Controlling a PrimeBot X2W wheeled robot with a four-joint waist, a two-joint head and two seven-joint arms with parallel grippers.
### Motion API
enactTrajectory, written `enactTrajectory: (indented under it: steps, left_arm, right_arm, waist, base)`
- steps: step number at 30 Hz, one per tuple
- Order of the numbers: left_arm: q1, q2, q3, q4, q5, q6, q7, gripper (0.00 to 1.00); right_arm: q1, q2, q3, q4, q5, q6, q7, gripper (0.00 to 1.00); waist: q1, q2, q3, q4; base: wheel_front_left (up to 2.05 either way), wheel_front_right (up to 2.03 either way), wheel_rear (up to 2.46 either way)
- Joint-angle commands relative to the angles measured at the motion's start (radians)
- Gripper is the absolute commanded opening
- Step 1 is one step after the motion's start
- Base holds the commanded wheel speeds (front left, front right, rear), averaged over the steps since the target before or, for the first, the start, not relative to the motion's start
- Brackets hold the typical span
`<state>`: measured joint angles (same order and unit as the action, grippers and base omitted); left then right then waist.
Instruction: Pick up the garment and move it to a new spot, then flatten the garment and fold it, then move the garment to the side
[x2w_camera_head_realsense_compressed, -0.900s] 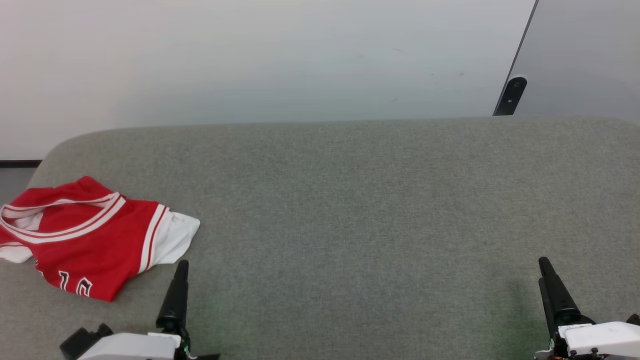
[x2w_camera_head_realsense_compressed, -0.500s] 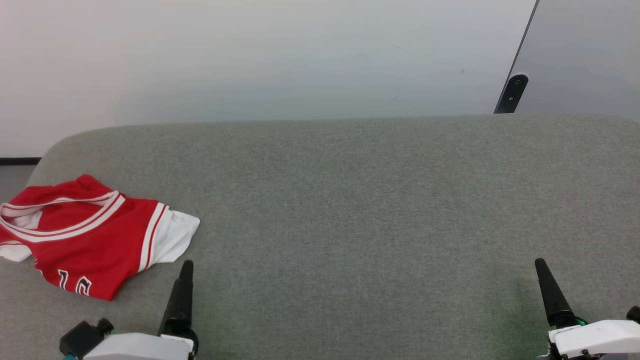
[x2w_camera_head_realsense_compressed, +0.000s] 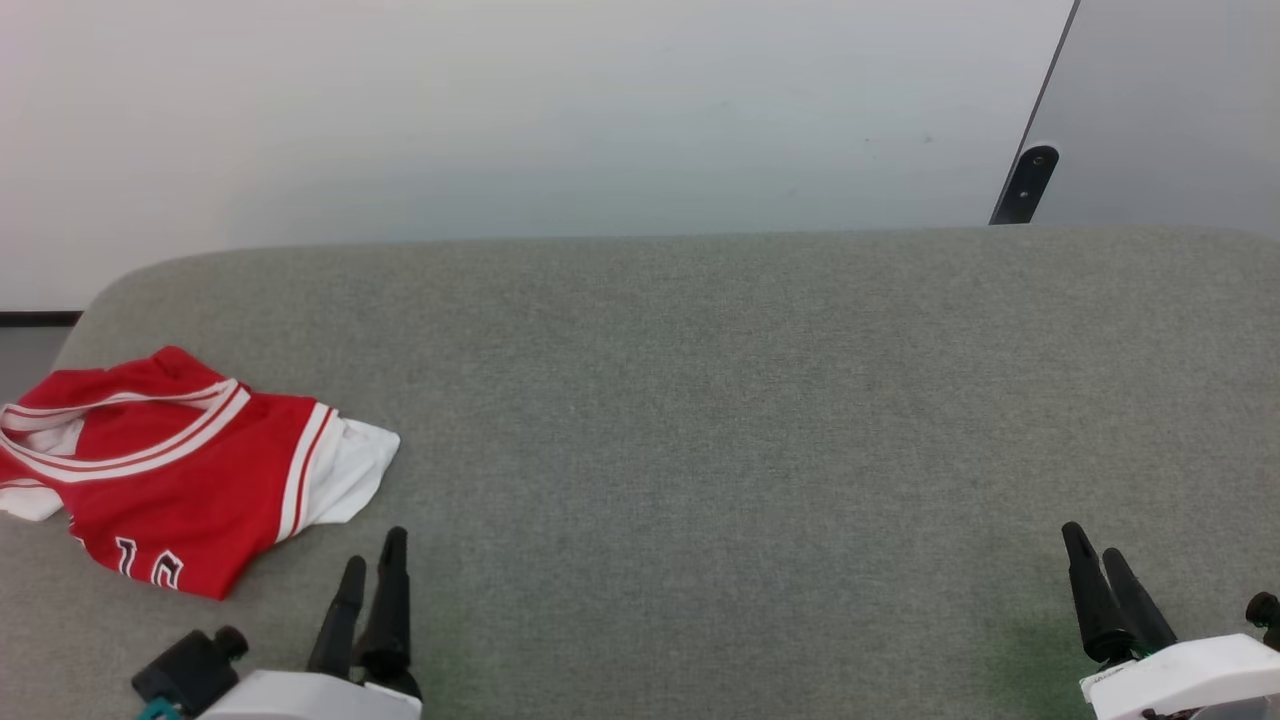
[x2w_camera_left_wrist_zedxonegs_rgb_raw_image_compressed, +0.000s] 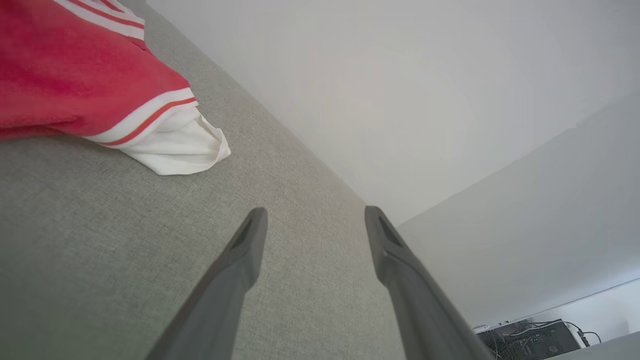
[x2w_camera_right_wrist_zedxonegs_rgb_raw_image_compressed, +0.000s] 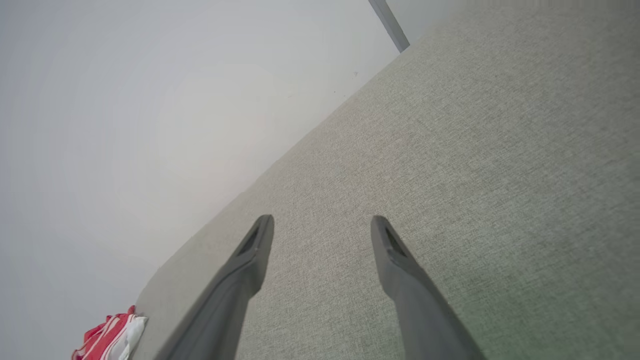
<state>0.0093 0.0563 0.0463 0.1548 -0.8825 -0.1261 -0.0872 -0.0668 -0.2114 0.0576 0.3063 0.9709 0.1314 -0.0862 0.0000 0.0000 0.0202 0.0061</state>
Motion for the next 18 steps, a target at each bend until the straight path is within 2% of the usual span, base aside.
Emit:
enactTrajectory:
  steps: [1,12,18]
  left_arm:
    - [0.000,0.009,-0.006,-0.016,0.048,-0.004,-0.009,1.00]
    - [0.017,0.011,-0.014,-0.042,0.216,-0.005,-0.039,1.00]
    - [0.031,0.009,-0.017,-0.054,0.296,-0.005,-0.056,1.00]
  right_arm:
    - [-0.023,-0.015,0.004,-0.008,-0.044,-0.001,-0.011,1.00]
    - [-0.012,-0.043,0.000,-0.039,-0.186,-0.001,-0.041,1.00]
    - [-0.007,-0.005,-0.004,-0.059,-0.304,-0.001,-0.057,1.00]
  waist:
    - [0.0000,0.0000,0.000,0.000]
    - [0.0000,0.0000,0.001,-0.001]
    - [0.0000,0.0000,-0.001,-0.004]
  base:
    - [0.00,0.00,0.00]
    - [0.00,0.00,0.00]
    - [0.00,0.00,0.00]
